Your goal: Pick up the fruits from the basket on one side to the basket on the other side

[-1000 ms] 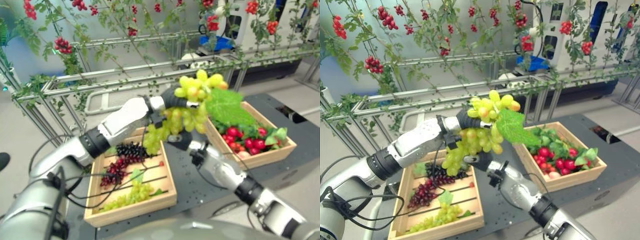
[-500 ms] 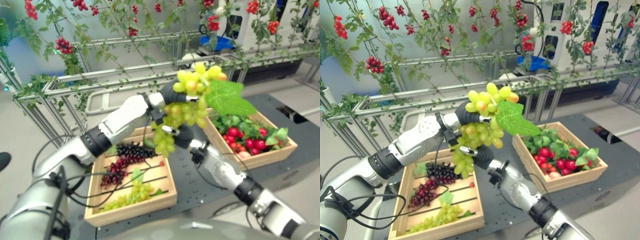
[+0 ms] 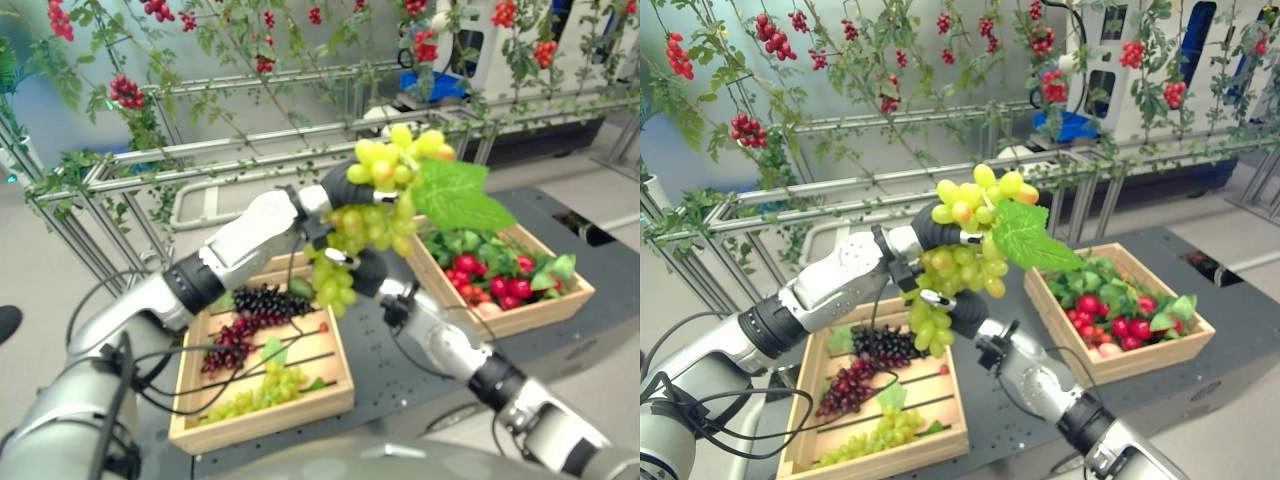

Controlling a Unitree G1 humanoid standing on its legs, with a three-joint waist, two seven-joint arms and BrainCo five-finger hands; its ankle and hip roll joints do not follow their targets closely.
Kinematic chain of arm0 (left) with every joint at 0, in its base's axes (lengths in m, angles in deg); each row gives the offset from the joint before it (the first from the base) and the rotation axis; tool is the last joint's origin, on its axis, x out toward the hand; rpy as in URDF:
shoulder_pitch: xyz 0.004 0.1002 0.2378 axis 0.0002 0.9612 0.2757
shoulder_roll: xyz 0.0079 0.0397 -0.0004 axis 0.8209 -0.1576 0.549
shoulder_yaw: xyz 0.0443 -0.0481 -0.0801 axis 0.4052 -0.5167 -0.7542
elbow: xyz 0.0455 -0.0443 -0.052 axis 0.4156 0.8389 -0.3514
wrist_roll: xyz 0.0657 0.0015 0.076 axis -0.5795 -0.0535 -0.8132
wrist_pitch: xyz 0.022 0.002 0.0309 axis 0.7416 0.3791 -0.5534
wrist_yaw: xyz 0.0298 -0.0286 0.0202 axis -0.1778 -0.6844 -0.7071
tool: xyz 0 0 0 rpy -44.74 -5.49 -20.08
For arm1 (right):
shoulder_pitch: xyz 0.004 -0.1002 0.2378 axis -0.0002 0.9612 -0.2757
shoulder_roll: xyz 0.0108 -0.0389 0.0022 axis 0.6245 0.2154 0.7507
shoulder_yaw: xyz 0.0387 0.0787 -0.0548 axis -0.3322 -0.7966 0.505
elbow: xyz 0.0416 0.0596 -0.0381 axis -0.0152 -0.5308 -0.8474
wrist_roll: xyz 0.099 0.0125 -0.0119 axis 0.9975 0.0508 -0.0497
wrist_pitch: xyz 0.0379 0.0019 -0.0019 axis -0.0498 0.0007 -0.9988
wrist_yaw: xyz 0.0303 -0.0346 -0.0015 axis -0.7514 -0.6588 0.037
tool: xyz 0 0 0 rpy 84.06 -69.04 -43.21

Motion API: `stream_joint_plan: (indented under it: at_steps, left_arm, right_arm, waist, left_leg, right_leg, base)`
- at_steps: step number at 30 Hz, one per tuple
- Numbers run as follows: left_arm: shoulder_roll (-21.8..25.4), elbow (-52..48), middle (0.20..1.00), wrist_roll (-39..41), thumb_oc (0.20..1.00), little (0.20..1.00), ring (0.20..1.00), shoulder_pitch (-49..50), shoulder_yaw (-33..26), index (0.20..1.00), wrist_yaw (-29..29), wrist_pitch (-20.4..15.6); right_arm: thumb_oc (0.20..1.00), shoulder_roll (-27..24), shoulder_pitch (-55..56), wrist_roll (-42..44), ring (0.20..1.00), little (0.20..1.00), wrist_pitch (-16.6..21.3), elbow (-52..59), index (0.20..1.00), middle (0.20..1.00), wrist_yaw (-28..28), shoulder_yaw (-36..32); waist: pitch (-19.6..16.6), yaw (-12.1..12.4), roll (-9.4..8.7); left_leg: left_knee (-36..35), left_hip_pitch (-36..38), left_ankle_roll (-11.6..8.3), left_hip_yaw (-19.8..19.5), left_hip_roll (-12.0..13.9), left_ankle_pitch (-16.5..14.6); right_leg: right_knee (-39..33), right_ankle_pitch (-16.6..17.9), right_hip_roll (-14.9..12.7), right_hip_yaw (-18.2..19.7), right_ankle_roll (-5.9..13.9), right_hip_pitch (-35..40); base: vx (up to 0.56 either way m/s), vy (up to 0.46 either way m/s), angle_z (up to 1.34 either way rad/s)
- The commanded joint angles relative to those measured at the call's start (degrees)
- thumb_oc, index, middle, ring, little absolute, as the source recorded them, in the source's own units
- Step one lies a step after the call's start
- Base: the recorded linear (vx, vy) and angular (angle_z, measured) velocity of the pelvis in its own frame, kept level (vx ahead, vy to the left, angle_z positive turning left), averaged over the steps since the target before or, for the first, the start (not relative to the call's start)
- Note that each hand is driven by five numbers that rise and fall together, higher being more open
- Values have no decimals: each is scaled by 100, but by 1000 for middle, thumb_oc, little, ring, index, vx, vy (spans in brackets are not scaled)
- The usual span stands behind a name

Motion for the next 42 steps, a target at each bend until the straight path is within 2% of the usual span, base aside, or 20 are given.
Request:
stream_joint_plan:
  at_steps: [1, 2, 3, 4, 14, 17, 19, 21, 23, 26, 31, 33, 38, 40, 41, 42]
  left_arm:
    - [-1, 390, 200, -47, 200, 200, 200, -145, -533, 200, 36, -366]
    - [37, 388, 476, -23, 476, 476, 476, -120, -540, 476, 65, -358]
    - [95, 377, 922, -5, 922, 922, 922, -101, -541, 922, 93, -350]
    - [157, 361, 1000, 11, 1000, 1000, 1000, -76, -545, 1000, 116, -342]
    - [708, 156, 1000, 195, 1000, 1000, 1000, 356, -862, 1000, 300, -336]
    - [1206, -97, 1000, 306, 1000, 1000, 1000, 743, -1198, 1000, 443, -331]
    - [1332, -160, 1000, 342, 1000, 1000, 1000, 826, -1274, 1000, 493, -322]
    - [1748, -349, 1000, 429, 1000, 1000, 1000, 1119, -1480, 1000, 668, -324]
    - [1834, -392, 1000, 455, 1000, 1000, 1000, 1235, -1591, 1000, 688, -333]
    - [2156, -616, 1000, 611, 1000, 1000, 1000, 1835, -2153, 1000, 837, -336]
    - [2298, -679, 1000, 639, 1000, 1000, 1000, 2484, -2787, 1000, 869, -345]
    - [2337, -701, 1000, 619, 1000, 1000, 1000, 3096, -3422, 1000, 867, -373]
    - [2232, -886, 1000, 499, 1000, 1000, 1000, 4425, -4608, 1000, 917, -396]
    - [2020, -890, 1000, 428, 1000, 1000, 1000, 5023, -5134, 1000, 912, -405]
    - [2020, -892, 1000, 428, 1000, 1000, 1000, 5029, -5138, 1000, 912, -404]
    - [1714, -890, 1000, 355, 1000, 1000, 1000, 5434, -5530, 1000, 884, -454]
  right_arm:
    - [200, 264, -288, 315, 200, 200, 334, 155, 200, 200, 91, -409]
    - [200, 233, -300, 299, 200, 200, 325, 149, 200, 200, 98, -400]
    - [200, 185, -312, 260, 200, 200, 323, 151, 200, 200, 93, -402]
    - [200, 140, -317, 244, 200, 200, 314, 141, 200, 200, 93, -424]
    - [200, -265, -314, 90, 200, 200, 421, 224, 200, 200, 85, -790]
    - [200, -654, -87, 83, 200, 200, 480, 368, 200, 200, 128, -1252]
    - [200, -761, -22, 71, 200, 200, 491, 385, 200, 200, 134, -1362]
    - [200, -1112, 183, 44, 200, 200, 538, 425, 200, 200, 162, -1737]
    - [200, -1213, 245, 47, 200, 200, 550, 439, 200, 200, 172, -1840]
    - [200, -1531, 529, 102, 200, 200, 620, 496, 200, 200, 186, -2367]
    - [200, -1633, 810, 107, 200, 200, 726, 517, 200, 200, 154, -2898]
    - [200, -1736, 1089, -26, 200, 200, 802, 550, 200, 200, 115, -3346]
    - [200, -1930, 1577, -147, 200, 200, 903, 644, 200, 200, 99, -4072]
    - [200, -1993, 1890, -212, 200, 200, 918, 698, 200, 200, 121, -4469]
    - [200, -1993, 1889, -212, 200, 200, 918, 698, 200, 200, 121, -4467]
    - [200, -2020, 2095, -347, 200, 200, 952, 763, 200, 200, 125, -4704]
  waist:
    - [-65, 37, -319]
    - [-61, 38, -323]
    - [-61, 41, -323]
    - [-63, 41, -327]
    - [-70, 48, -368]
    - [-68, 57, -382]
    - [-67, 54, -386]
    - [-53, 54, -401]
    - [-53, 57, -404]
    - [-33, 72, -427]
    - [-24, 75, -431]
    - [-15, 91, -440]
    - [2, 95, -442]
    - [12, 91, -450]
    - [11, 88, -450]
    - [24, 101, -463]
  left_leg:
    - [266, -144, 130, 5, -237, -276]
    - [265, -140, 130, 10, -239, -278]
    - [271, -139, 129, 21, -241, -282]
    - [273, -132, 131, 26, -244, -289]
    - [297, -104, 131, 57, -227, -318]
    - [288, -101, 125, 66, -211, -314]
    - [286, -97, 123, 65, -210, -315]
    - [275, -89, 117, 64, -209, -311]
    - [273, -84, 115, 57, -207, -313]
    - [262, -92, 114, 40, -197, -306]
    - [250, -82, 113, 33, -191, -311]
    - [249, -83, 115, 23, -185, -312]
    - [251, -83, 117, 28, -186, -331]
    - [291, -94, 128, 27, -190, -362]
    - [292, -94, 128, 27, -190, -362]
    - [353, -122, 136, 36, -205, -392]
  right_leg:
    - [408, -145, -251, -52, 474, 34]
    - [409, -144, -250, -46, 474, 34]
    - [408, -146, -251, -46, 475, 39]
    - [411, -146, -248, -37, 474, 39]
    - [393, -146, -253, -13, 482, 62]
    - [390, -151, -250, -15, 480, 68]
    - [392, -153, -251, -23, 481, 73]
    - [390, -149, -255, -33, 489, 70]
    - [390, -149, -253, -38, 490, 71]
    - [389, -154, -253, -42, 492, 64]
    - [390, -176, -244, -63, 489, 67]
    - [392, -186, -240, -71, 480, 66]
    - [361, -185, -231, -57, 475, 63]
    - [357, -185, -237, -41, 473, 57]
    - [357, -185, -237, -42, 473, 57]
    - [355, -185, -243, -31, 468, 53]
  base:
    - [0, 0, 0]
    - [0, 0, 0]
    - [0, 0, 0]
    - [0, 0, 0]
    - [0, 0, 0]
    - [0, 0, 0]
    - [9, 1, 2]
    - [19, 4, 5]
    - [0, 0, 0]
    - [0, 0, 0]
    - [0, 0, 0]
    - [0, 0, 0]
    - [0, 0, 0]
    - [0, 0, 0]
    - [0, 0, 0]
    - [0, 0, 0]
